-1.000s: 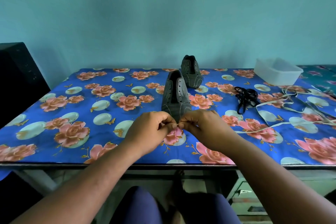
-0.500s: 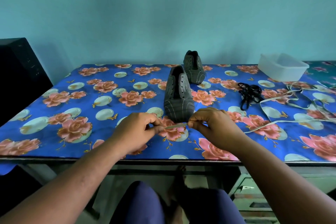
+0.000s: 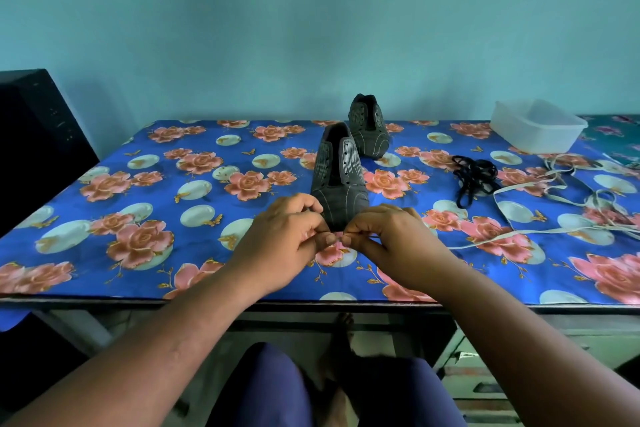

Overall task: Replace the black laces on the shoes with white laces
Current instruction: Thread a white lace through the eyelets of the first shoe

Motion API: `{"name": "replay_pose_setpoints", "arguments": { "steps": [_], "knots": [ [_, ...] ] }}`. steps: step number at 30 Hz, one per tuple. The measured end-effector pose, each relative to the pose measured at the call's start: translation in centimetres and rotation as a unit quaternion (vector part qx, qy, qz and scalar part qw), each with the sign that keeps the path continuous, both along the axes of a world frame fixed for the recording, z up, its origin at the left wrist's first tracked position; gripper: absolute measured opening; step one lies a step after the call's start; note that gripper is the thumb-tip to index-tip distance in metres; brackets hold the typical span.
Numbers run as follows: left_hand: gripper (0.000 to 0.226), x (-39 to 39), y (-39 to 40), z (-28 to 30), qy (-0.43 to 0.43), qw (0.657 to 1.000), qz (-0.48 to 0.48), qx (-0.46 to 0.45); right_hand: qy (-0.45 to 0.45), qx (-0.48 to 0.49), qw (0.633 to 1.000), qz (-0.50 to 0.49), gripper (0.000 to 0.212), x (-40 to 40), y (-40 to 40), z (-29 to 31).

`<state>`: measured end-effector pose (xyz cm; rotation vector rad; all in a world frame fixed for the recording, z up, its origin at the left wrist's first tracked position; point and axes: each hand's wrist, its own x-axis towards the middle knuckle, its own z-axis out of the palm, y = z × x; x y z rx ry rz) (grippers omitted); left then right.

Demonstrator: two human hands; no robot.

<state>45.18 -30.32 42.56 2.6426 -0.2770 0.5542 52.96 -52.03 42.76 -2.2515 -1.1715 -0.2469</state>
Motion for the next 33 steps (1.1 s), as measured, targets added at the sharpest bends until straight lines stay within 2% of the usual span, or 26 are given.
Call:
{"name": "replay_pose_setpoints", "arguments": {
  "steps": [3, 6, 9, 12, 15, 17, 21, 24, 26, 28, 30, 31, 33],
  "knots": [
    [0.052, -0.1, 0.2, 0.0, 0.002, 0.999, -0.02, 0.032, -0.005, -0.033, 0.999, -0.006, 0.017, -0.1, -0.1, 0.1],
    [0.047, -0.2, 0.0, 0.2, 0.04, 0.999, -0.034, -0.009, -0.003, -0.029, 1.0, -0.006, 0.013, -0.2, 0.0, 0.3],
    [0.053, 0.0, 0.0, 0.2, 0.053, 0.997, -0.038, -0.044, -0.012, -0.032, 0.999, -0.005, 0.012, -0.5, 0.5, 0.3],
    [0.052, 0.1, 0.4, 0.2, 0.024, 0.999, -0.041, -0.016, -0.019, -0.036, 0.999, -0.004, 0.017, -0.7, 0.4, 0.1],
    [0.049, -0.1, 0.8, 0.2, -0.019, 0.998, -0.038, 0.056, -0.032, -0.054, 0.998, 0.001, 0.025, -0.8, 0.0, 0.1],
    [0.046, -0.4, 1.3, 0.0, -0.03, 0.997, -0.035, 0.064, -0.039, -0.061, 0.997, -0.003, 0.027, -0.6, -0.5, 0.2],
    [0.031, -0.5, 4.4, -1.0, -0.032, 0.998, -0.013, 0.051, -0.05, -0.076, 0.995, -0.03, 0.023, 0.3, -2.0, 0.1],
    [0.025, -0.6, 6.5, -1.2, 0.018, 0.998, 0.032, 0.051, -0.024, -0.079, 0.995, -0.052, 0.039, 0.8, -2.9, -0.1],
    [0.04, -0.7, 6.4, -1.0, 0.05, 0.996, 0.041, 0.065, -0.022, -0.08, 0.995, -0.053, 0.032, 0.7, -2.7, -0.3],
    [0.07, -0.9, 4.7, -0.7, 0.049, 0.995, 0.032, 0.082, -0.026, -0.074, 0.996, -0.048, 0.021, 0.4, -2.0, -0.5],
    [0.088, -1.0, 2.6, -0.1, 0.054, 0.995, 0.019, 0.076, -0.024, -0.065, 0.997, -0.04, 0.02, -0.2, -1.1, -0.3],
    [0.088, -0.8, 1.7, 0.0, 0.06, 0.996, 0.005, 0.061, -0.026, -0.063, 0.997, -0.034, 0.021, -0.5, -0.7, -0.1],
    [0.071, -0.3, 0.3, 0.0, 0.055, 0.997, -0.031, 0.041, -0.033, -0.061, 0.997, -0.023, 0.022, -0.8, -0.1, 0.1]
  ]
}}
